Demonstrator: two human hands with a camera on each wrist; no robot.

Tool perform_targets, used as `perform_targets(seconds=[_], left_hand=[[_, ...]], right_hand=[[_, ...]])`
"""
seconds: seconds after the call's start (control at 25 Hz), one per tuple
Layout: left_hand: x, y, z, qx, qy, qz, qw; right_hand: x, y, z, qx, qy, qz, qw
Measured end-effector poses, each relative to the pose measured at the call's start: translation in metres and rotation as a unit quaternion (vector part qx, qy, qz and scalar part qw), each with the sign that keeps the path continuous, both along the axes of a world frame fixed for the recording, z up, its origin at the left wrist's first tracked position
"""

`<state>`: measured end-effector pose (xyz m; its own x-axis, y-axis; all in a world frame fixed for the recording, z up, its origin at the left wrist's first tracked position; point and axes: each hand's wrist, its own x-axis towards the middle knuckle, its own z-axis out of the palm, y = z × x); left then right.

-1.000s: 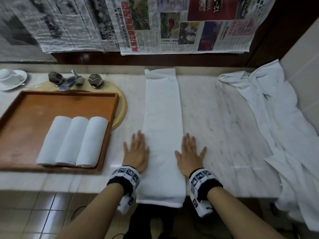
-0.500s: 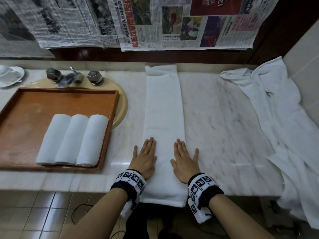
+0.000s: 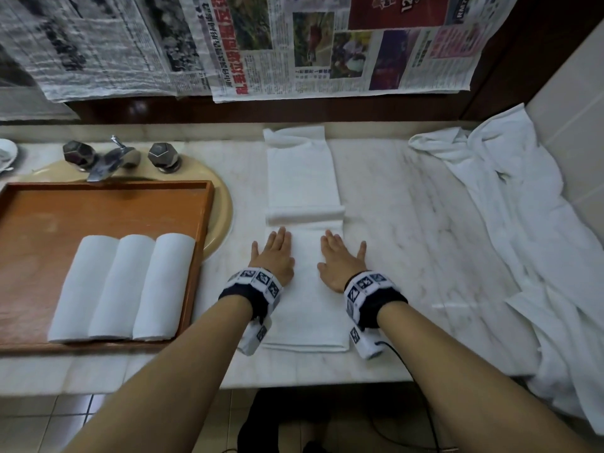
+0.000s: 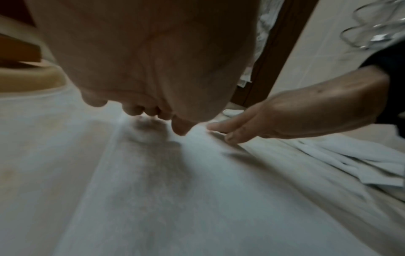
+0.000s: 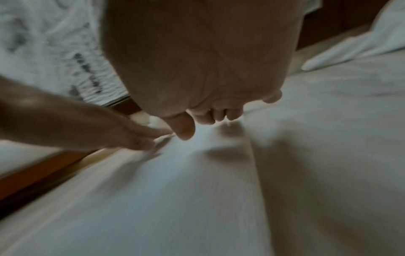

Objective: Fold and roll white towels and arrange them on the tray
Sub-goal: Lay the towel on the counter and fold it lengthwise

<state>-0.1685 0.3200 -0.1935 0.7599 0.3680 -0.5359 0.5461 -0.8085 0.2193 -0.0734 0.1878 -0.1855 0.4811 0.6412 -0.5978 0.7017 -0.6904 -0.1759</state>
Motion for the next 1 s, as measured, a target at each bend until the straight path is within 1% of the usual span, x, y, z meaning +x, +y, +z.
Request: perform_targets(seconds=[0.04, 0.12, 0.16, 0.2, 0.28, 0.32, 0.36, 0.44, 0.48, 0.52, 0.56, 0.64, 0.8, 0.92, 1.0], left_hand=[[-0.009, -0.013, 0.000, 0.005, -0.019, -0.022, 1.000], [-0.045, -0.037, -0.008, 0.011, -0.044, -0.074, 0.996], [-0.065, -0.040, -0.014, 0.010, -0.045, -0.072, 0.996], [-0.081, -0.036, -0.021, 0.013, -0.037, -0.040, 0.998], [-0.097, -0.017, -0.024, 0.014, -0.011, 0.075, 0.997], [-0.100, -0.011, -0.023, 0.020, -0.010, 0.102, 0.994], [-0.099, -0.013, -0.024, 0.029, -0.037, 0.091, 0.995], [-0.092, -0.039, -0.022, 0.024, -0.096, 0.004, 0.995], [-0.089, -0.056, -0.026, 0.017, -0.105, -0.025, 0.994], [-0.089, -0.068, -0.031, 0.022, -0.110, -0.036, 0.993], [-0.094, -0.075, -0.037, 0.037, -0.112, -0.033, 0.992], [-0.102, -0.071, -0.044, 0.064, -0.122, -0.008, 0.991], [-0.114, -0.065, -0.048, 0.068, -0.144, 0.036, 0.987], [-0.118, -0.065, -0.045, 0.063, -0.144, 0.043, 0.987], [-0.119, -0.068, -0.033, 0.071, -0.135, 0.046, 0.987]], right_hand=[[-0.015, -0.007, -0.003, 0.008, -0.009, 0.027, 1.000], [-0.045, -0.033, -0.014, 0.022, -0.011, 0.079, 0.997], [-0.049, -0.047, -0.020, 0.020, -0.011, 0.080, 0.996], [-0.042, -0.059, -0.025, 0.010, -0.013, 0.058, 0.998], [-0.020, -0.071, -0.026, -0.023, -0.019, -0.045, 0.999], [-0.016, -0.073, -0.024, -0.027, -0.031, -0.084, 0.996], [-0.021, -0.071, -0.023, -0.004, -0.050, -0.088, 0.995], [-0.054, -0.064, -0.022, 0.068, -0.073, -0.020, 0.995], [-0.073, -0.063, -0.026, 0.091, -0.065, 0.016, 0.994], [-0.087, -0.065, -0.031, 0.100, -0.059, 0.043, 0.992], [-0.094, -0.070, -0.036, 0.102, -0.065, 0.055, 0.991], [-0.088, -0.080, -0.046, 0.113, -0.095, 0.043, 0.988], [-0.081, -0.096, -0.052, 0.115, -0.115, 0.030, 0.986], [-0.075, -0.104, -0.045, 0.097, -0.115, 0.019, 0.989], [-0.073, -0.106, -0.032, 0.088, -0.109, 0.021, 0.990]])
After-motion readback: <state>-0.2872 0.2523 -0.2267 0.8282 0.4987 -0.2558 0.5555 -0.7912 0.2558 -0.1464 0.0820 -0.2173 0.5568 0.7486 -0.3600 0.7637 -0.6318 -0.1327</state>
